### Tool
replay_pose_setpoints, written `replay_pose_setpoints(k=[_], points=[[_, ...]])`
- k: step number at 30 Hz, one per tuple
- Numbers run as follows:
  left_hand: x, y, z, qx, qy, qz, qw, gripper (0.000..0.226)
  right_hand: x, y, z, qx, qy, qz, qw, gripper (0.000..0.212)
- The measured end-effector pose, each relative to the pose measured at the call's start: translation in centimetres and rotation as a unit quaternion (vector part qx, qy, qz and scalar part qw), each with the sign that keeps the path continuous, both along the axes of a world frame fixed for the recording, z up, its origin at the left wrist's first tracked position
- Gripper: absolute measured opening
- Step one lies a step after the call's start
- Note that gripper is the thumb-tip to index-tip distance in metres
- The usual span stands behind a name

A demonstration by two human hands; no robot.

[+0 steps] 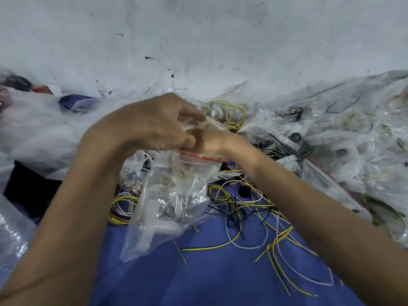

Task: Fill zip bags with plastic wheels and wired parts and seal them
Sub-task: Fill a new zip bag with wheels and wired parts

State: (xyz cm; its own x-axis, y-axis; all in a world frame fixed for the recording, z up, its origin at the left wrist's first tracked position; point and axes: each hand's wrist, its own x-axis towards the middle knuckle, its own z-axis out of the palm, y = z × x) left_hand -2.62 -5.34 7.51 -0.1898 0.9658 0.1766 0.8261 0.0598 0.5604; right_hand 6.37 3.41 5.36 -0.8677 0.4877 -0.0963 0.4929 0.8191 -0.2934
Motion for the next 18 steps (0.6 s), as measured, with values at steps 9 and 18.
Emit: replay_pose_setpoints(k=[9, 18], points=[[-0.1, -0.8, 0.5, 0.038, 0.028, 0.058, 0.997, 0.049, 0.8, 0.0, -0.9, 0.046, -0.087, 0.042, 0.994, 0.036], [-0.5, -1.3, 1.3, 0.075, 0.035, 0.108, 0.991, 0.051, -0.2, -1.3, 0.5, -0.092, 0.029, 0.052, 0.994, 0.025]])
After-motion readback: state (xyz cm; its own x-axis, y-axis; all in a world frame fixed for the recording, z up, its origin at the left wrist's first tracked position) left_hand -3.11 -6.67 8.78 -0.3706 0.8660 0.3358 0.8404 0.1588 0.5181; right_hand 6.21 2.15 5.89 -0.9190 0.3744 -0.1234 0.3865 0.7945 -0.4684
